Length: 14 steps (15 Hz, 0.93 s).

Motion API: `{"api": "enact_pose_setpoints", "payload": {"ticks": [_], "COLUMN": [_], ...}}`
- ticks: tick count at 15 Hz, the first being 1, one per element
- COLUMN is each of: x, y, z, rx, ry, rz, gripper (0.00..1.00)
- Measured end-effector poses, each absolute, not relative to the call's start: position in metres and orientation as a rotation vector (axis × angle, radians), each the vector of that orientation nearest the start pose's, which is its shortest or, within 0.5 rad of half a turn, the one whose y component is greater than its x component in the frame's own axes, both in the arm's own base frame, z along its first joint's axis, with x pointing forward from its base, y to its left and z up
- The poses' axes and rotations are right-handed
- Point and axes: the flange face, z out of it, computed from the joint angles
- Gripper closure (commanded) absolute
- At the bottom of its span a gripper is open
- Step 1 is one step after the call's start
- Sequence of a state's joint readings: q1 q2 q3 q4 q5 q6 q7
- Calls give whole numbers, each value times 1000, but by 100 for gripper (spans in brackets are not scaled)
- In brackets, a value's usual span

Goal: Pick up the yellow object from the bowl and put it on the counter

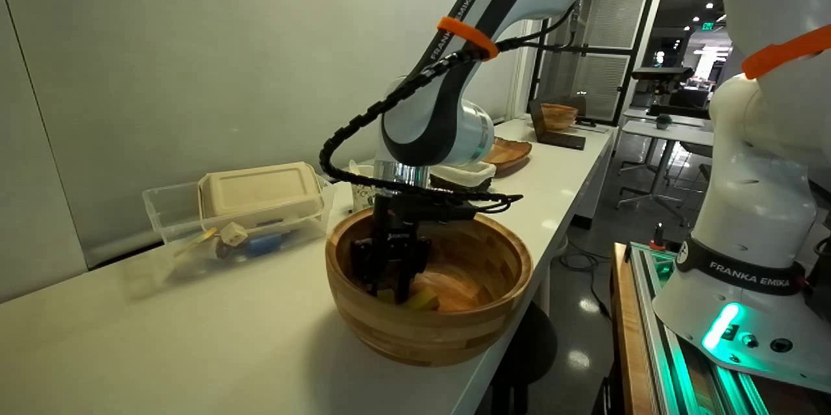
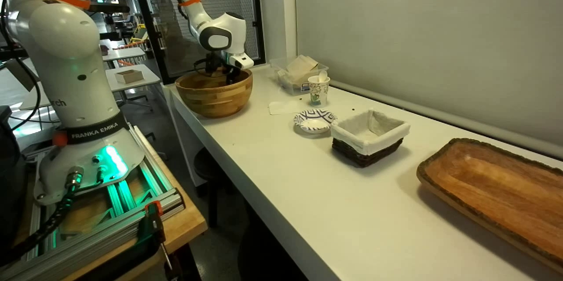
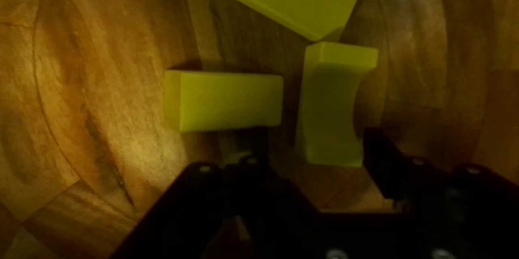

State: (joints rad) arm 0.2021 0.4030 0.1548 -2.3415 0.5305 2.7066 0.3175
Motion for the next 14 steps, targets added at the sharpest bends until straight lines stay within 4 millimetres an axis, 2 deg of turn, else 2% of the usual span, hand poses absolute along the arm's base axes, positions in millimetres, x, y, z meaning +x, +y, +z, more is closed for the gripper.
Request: {"api": "enact_pose_setpoints", "payload": {"ticks": [3, 8, 11, 14], "x": [476, 473, 470, 469], "y": [169, 182, 189, 188], "z": [158, 172, 204, 254], "rx": [-2829, -2849, -2822, -2742], "ry": [637, 638, 697, 840], "rz": [194, 152, 94, 34], "gripper": [91, 91, 91, 91]}}
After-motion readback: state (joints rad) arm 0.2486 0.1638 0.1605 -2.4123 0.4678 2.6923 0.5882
